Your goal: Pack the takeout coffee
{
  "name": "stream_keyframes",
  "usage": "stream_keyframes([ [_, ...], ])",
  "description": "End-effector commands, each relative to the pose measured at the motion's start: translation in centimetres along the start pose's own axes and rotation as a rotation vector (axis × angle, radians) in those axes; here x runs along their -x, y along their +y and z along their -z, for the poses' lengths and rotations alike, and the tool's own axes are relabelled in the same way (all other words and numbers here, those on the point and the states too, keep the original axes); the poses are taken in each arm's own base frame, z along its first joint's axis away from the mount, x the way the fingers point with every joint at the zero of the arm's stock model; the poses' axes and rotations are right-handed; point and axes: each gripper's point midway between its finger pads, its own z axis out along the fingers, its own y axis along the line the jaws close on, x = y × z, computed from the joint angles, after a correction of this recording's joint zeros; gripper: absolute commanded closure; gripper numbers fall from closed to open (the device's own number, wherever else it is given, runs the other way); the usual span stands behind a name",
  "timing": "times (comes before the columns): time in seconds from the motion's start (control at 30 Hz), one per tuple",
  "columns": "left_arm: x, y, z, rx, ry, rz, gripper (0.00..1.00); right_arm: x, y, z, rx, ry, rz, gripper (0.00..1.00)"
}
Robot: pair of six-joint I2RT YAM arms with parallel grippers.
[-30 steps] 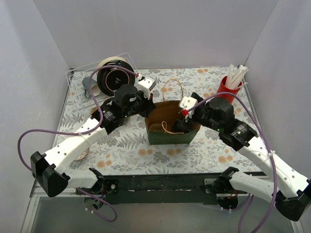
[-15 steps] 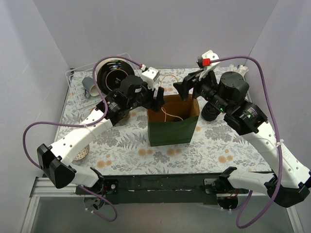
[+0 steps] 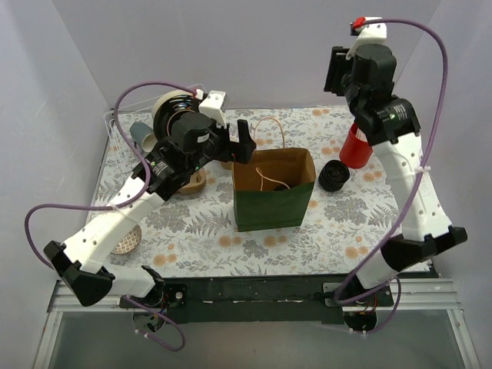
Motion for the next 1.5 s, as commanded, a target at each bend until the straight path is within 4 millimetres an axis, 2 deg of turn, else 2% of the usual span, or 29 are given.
stream_keyframes([
  [0.0, 2.6, -0.1, 5.2, -0.022, -0.091, 0.078, 0.02, -3.0, -8.6, -2.7, -0.266, 0.132, -0.001, 0.41],
  [0.03, 2.6, 0.0, 5.9, -0.023, -0.094, 0.083, 0.02, -3.9, -9.5, -3.8, -0.274, 0.157, -0.004, 0.41],
  [0.07, 2.3, 0.2, 6.4, -0.018, -0.083, 0.087, 0.02, -4.7, -11.3, -4.1, -0.292, 0.189, -0.023, 0.41],
  [0.13, 2.4, 0.5, 7.9, -0.013, -0.098, 0.108, 0.02, -7.7, -12.7, -5.6, -0.297, 0.268, -0.015, 0.4],
  [0.2, 2.3, 0.8, 9.2, -0.008, -0.101, 0.121, 0.02, -11.3, -15.2, -6.4, -0.332, 0.386, -0.037, 0.44],
  [0.3, 1.6, 1.6, 10.2, 0.022, -0.089, 0.142, 0.02, -14.7, -18.1, -6.4, -0.416, 0.488, -0.041, 0.47],
  [0.33, 1.7, 1.7, 11.0, 0.021, -0.103, 0.151, 0.02, -15.0, -18.6, -6.3, -0.433, 0.498, -0.045, 0.48],
  [0.37, 1.2, 1.9, 11.0, 0.027, -0.096, 0.156, 0.02, -15.2, -19.6, -5.9, -0.477, 0.506, -0.039, 0.49],
  [0.4, 0.9, 2.0, 11.2, 0.028, -0.097, 0.166, 0.02, -15.6, -21.3, -5.2, -0.526, 0.527, -0.05, 0.49],
  [0.47, 0.3, 2.2, 11.7, 0.024, -0.097, 0.183, 0.02, -16.2, -23.0, -4.5, -0.55, 0.549, -0.094, 0.49],
  [0.63, -0.9, 2.4, 12.0, 0.021, -0.089, 0.226, 0.02, -17.4, -23.5, -3.4, -0.514, 0.576, -0.134, 0.5],
  [0.67, -0.9, 2.3, 12.0, 0.013, -0.092, 0.227, 0.02, -18.6, -23.4, -3.2, -0.507, 0.603, -0.136, 0.5],
  [0.7, -1.3, 2.4, 11.8, 0.015, -0.086, 0.225, 0.02, -18.6, -23.1, -3.0, -0.491, 0.596, -0.139, 0.5],
  [0.73, -1.2, 2.4, 11.8, 0.013, -0.092, 0.223, 0.02, -18.6, -22.9, -3.5, -0.471, 0.576, -0.139, 0.5],
  [0.77, -1.2, 2.5, 11.8, 0.017, -0.095, 0.22, 0.02, -20.0, -22.6, -3.4, -0.449, 0.605, -0.152, 0.51],
  [0.9, -0.7, 3.0, 11.7, 0.044, -0.117, 0.215, 0.02, -21.7, -22.1, -4.2, -0.409, 0.612, -0.18, 0.52],
  [1.03, -0.5, 3.1, 11.7, 0.051, -0.12, 0.213, 0.02, -22.0, -22.0, -5.1, -0.398, 0.575, -0.197, 0.55],
  [1.17, -0.4, 3.1, 11.6, 0.058, -0.12, 0.205, 0.02, -22.2, -23.2, -5.3, -0.464, 0.557, -0.183, 0.55],
  [1.33, 0.1, 3.2, 11.5, 0.065, -0.132, 0.199, 0.02, -22.5, -23.7, -6.5, -0.477, 0.533, -0.183, 0.55],
  [1.43, 0.1, 3.1, 11.3, 0.065, -0.132, 0.201, 0.02, -23.6, -23.9, -7.1, -0.489, 0.566, -0.186, 0.55],
  [1.47, 0.0, 3.1, 11.1, 0.065, -0.128, 0.2, 0.02, -23.2, -24.3, -7.3, -0.507, 0.557, -0.19, 0.55],
])
